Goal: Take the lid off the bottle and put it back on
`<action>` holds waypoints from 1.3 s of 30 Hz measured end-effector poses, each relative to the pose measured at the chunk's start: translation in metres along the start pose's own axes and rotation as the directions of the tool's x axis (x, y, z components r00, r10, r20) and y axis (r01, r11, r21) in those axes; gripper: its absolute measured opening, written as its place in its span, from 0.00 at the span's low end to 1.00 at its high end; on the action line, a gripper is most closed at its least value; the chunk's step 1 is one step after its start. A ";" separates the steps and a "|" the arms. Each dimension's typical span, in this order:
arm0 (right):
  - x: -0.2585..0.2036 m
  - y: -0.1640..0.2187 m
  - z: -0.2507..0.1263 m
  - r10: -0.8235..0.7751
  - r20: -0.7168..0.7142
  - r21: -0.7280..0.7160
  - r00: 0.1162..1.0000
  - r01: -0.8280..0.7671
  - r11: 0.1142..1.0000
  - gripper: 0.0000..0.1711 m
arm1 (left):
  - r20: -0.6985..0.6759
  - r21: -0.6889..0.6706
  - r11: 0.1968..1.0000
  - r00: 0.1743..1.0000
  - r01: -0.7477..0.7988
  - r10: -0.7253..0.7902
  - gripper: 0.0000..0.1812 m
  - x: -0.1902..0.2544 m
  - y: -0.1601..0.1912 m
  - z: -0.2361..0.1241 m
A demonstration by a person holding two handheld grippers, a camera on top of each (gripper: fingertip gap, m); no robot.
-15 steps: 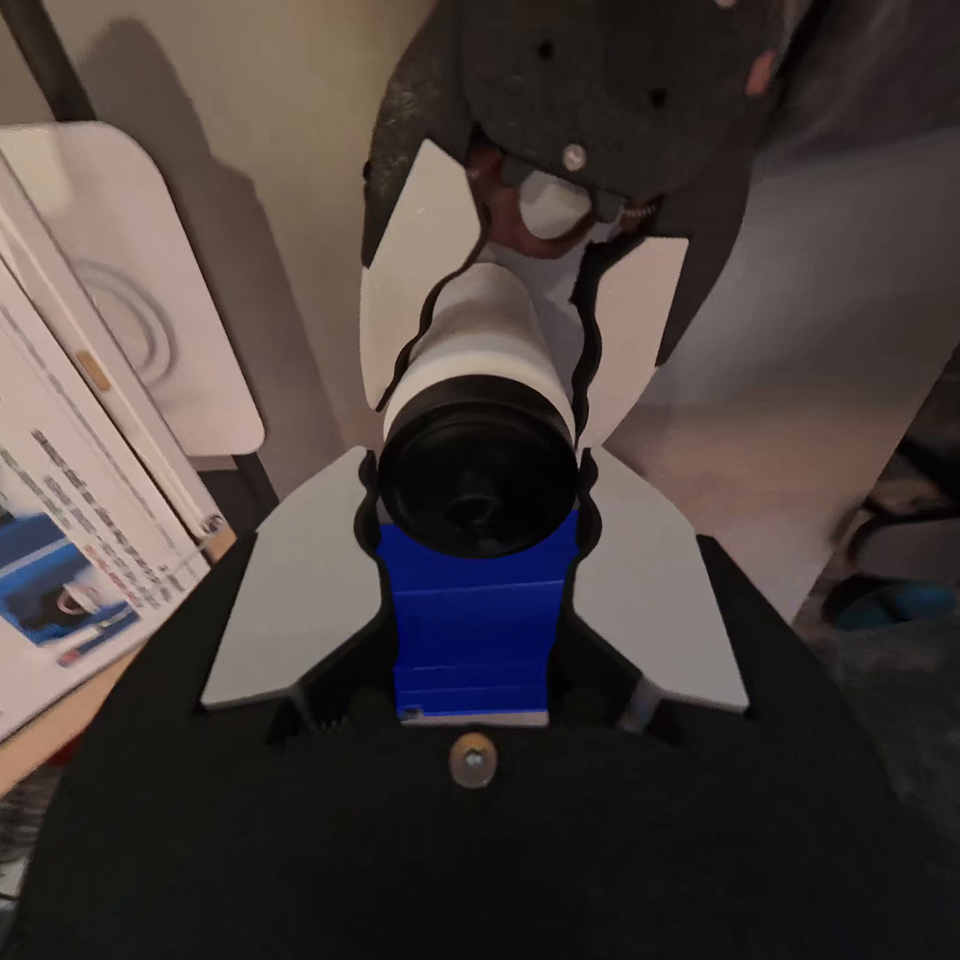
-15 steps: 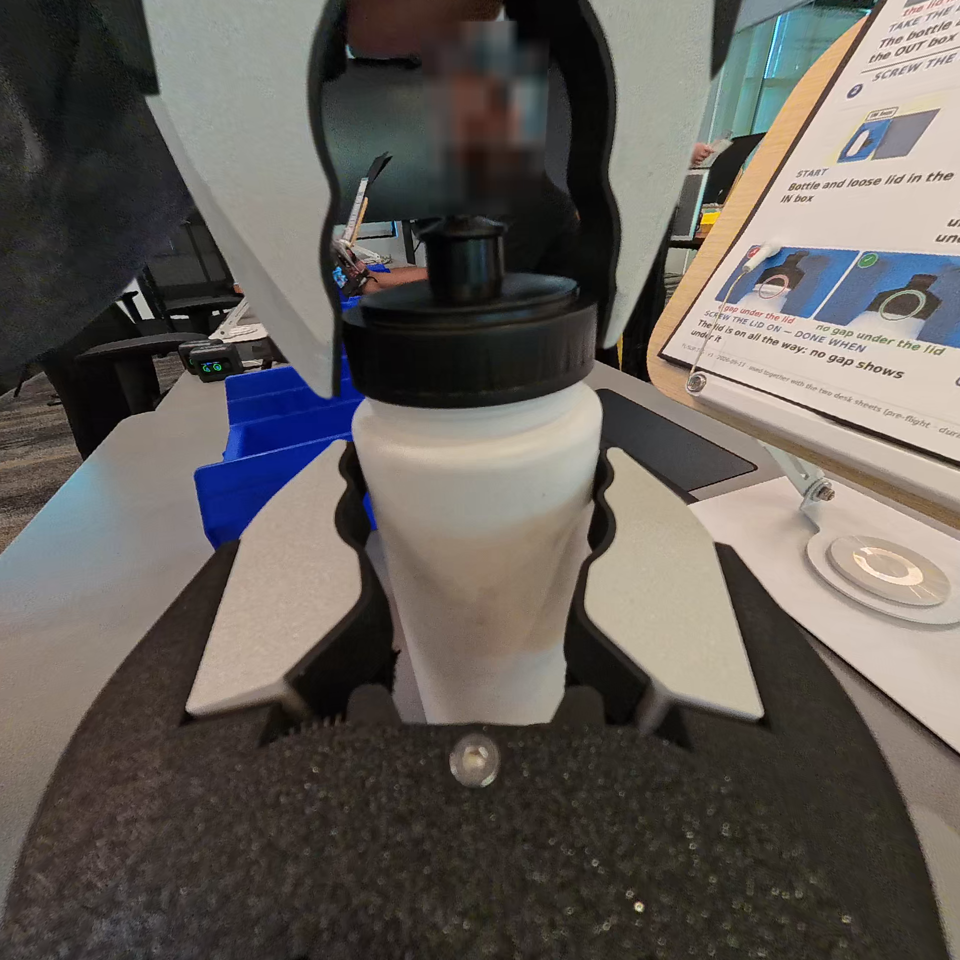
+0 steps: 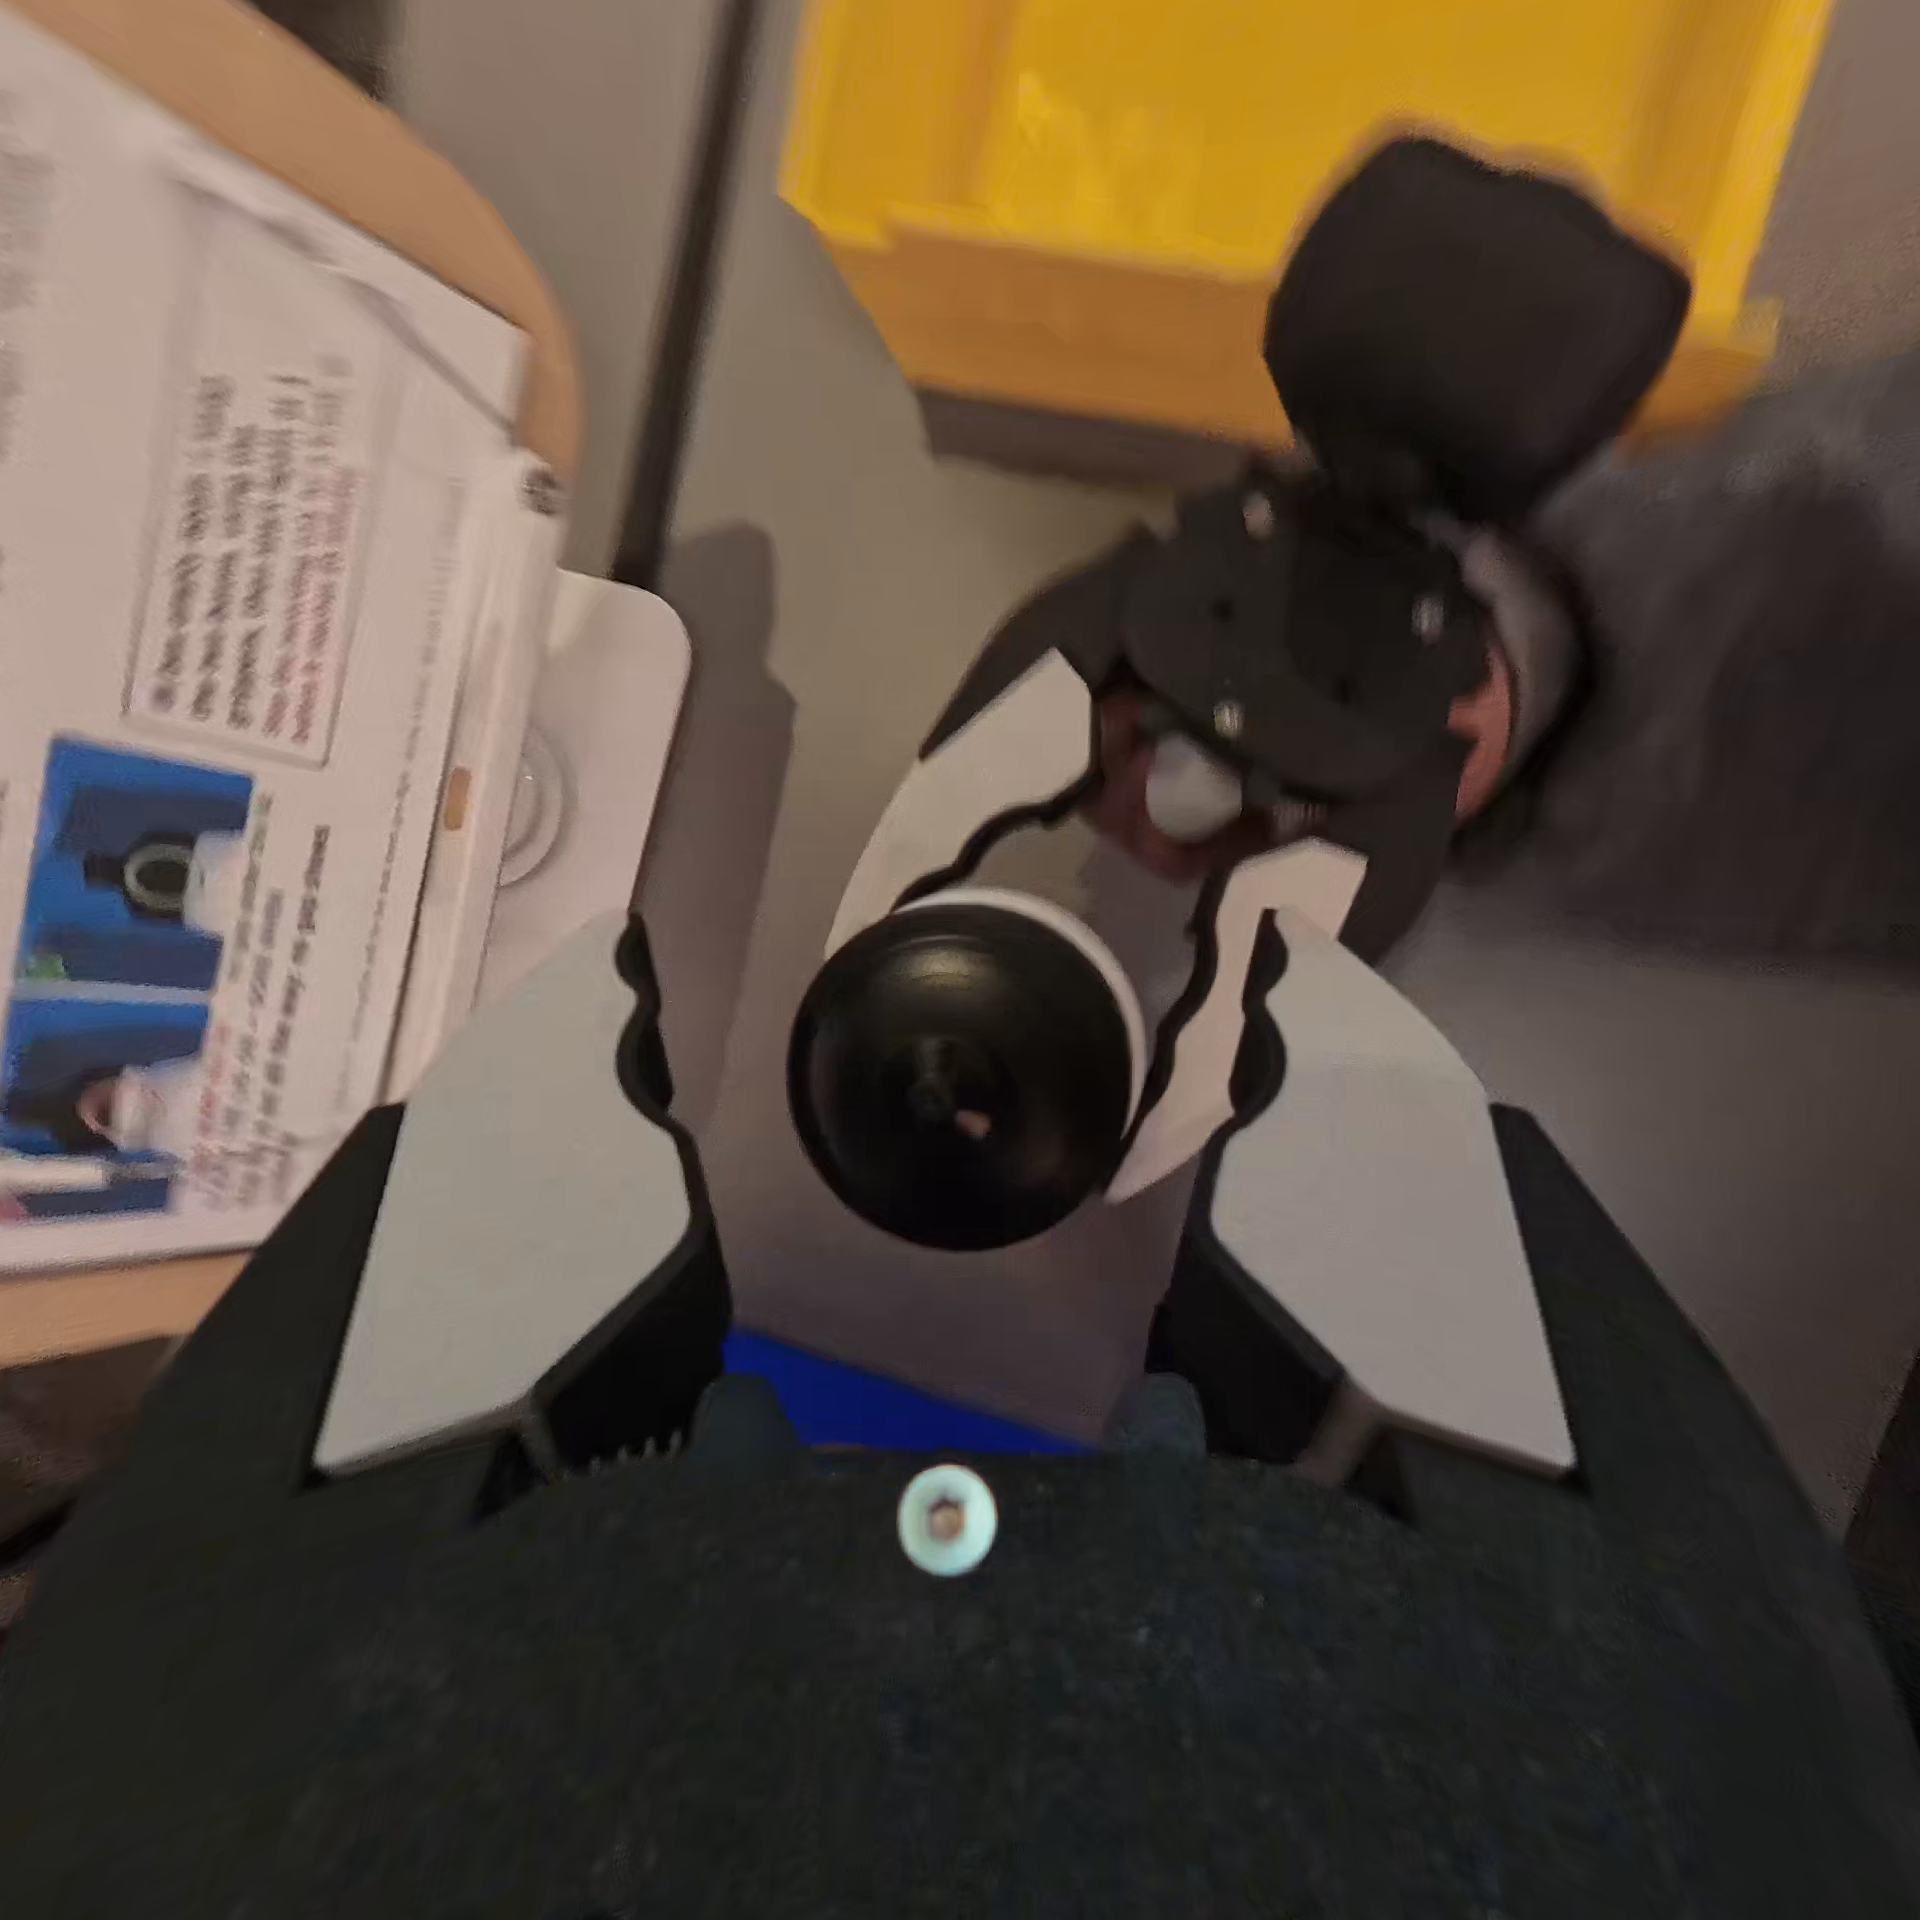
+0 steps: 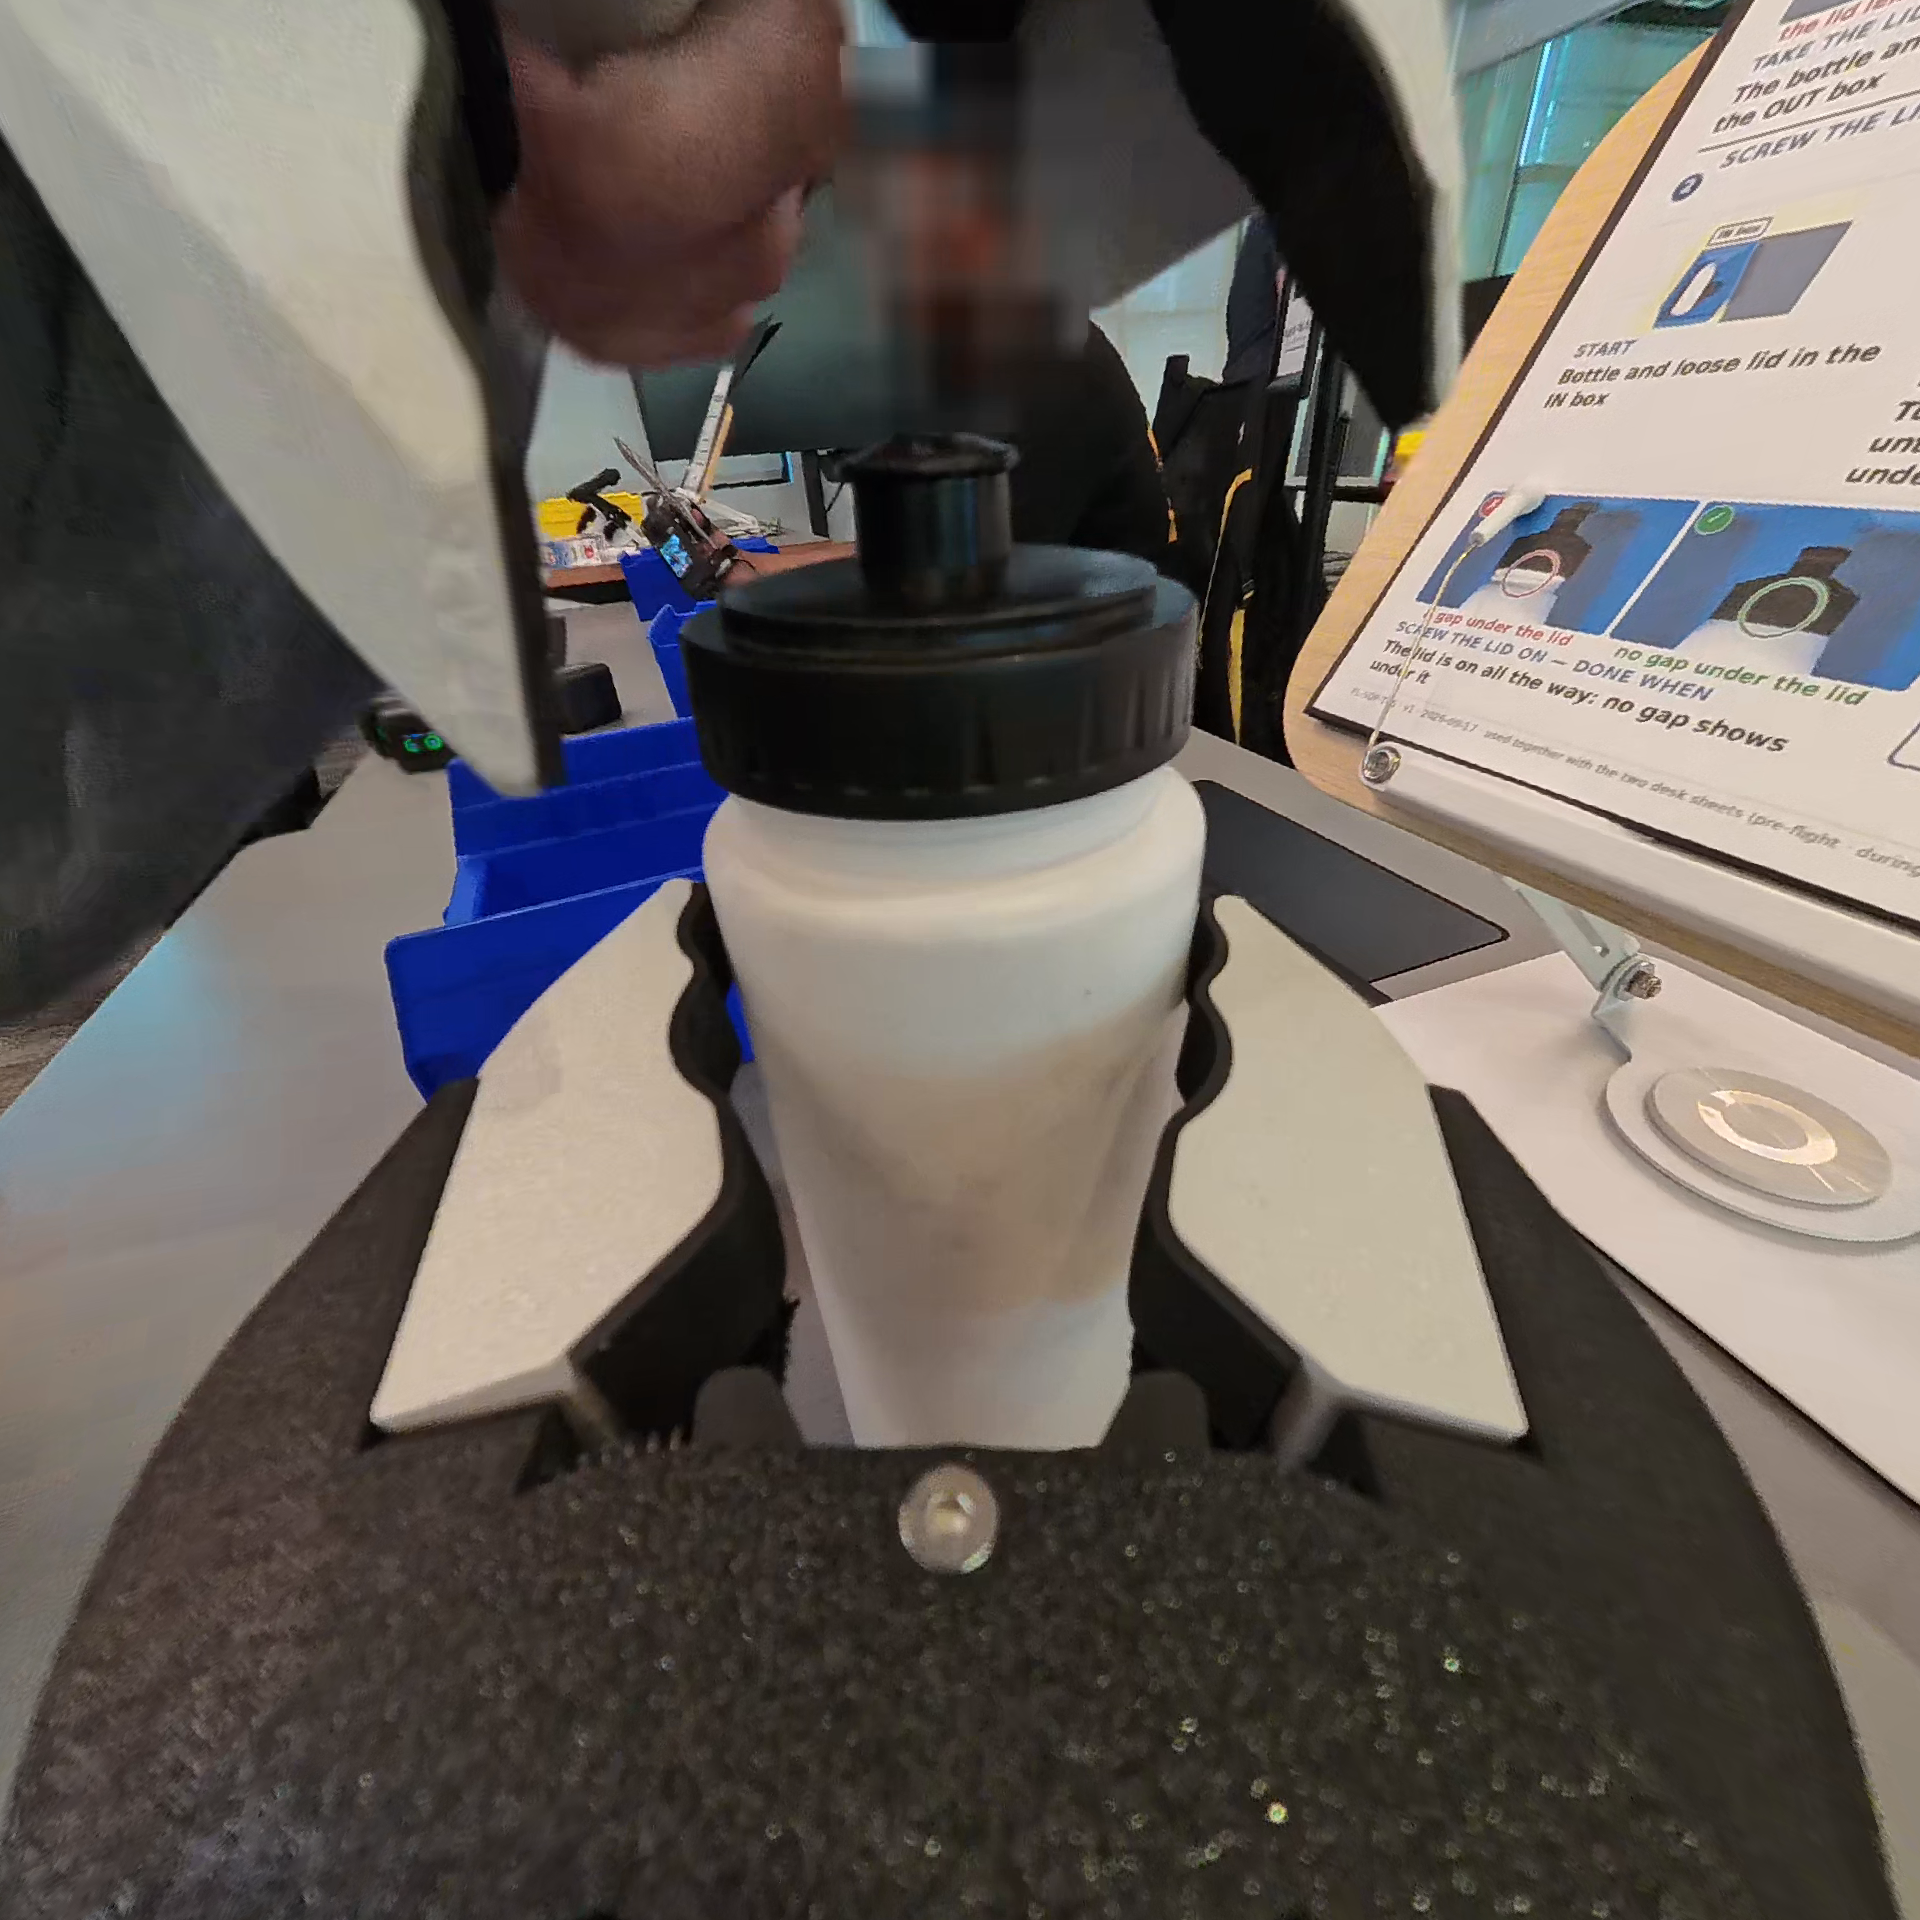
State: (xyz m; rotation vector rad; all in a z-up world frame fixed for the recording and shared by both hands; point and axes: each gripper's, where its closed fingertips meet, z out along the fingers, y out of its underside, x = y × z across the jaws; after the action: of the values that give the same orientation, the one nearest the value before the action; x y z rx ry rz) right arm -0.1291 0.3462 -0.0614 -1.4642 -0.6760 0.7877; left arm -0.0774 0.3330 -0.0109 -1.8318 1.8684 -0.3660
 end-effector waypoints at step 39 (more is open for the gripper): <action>-0.002 -0.001 0.000 -0.001 0.011 0.033 1.000 0.001 0.999 0.49 | -0.332 0.365 0.930 0.929 -0.033 0.163 0.37 0.003 0.042 -0.004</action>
State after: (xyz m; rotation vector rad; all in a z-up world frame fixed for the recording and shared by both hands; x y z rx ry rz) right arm -0.1305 0.3442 -0.0607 -1.4308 -0.6686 0.8029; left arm -0.1151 0.3317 -0.0292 -1.4904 1.9589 -0.9898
